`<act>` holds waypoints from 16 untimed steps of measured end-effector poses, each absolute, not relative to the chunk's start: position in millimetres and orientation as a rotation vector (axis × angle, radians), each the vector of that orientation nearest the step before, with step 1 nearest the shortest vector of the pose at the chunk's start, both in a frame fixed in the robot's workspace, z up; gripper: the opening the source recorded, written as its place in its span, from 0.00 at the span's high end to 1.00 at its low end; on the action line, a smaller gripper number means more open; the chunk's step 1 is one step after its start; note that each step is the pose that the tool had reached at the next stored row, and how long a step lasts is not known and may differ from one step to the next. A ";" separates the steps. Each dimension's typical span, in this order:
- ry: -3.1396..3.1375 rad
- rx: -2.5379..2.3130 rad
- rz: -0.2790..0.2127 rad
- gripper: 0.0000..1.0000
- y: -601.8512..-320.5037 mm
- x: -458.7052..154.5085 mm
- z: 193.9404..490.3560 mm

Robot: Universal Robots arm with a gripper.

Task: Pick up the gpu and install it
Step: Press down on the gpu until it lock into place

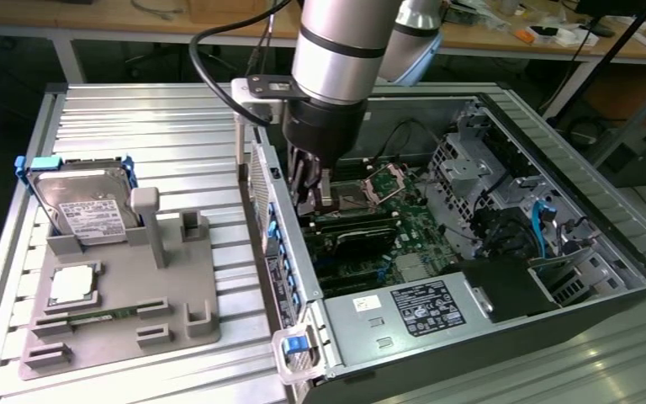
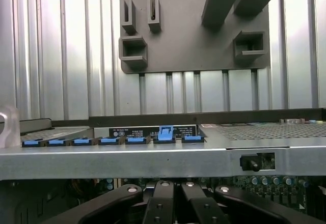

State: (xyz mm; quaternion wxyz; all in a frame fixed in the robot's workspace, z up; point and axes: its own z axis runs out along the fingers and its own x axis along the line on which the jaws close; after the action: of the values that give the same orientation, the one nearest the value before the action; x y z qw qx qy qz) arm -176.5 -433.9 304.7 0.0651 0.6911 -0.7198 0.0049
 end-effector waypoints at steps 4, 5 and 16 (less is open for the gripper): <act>-2.171 2.085 0.011 0.89 -433.9 -177.3 304.8; -2.171 2.085 0.011 0.89 -433.9 -177.4 304.9; -2.171 2.085 0.011 0.89 -433.9 -177.4 314.8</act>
State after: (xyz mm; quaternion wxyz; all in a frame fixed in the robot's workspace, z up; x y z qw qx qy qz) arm -177.4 -433.9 314.8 0.0656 0.6911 -0.7197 0.0037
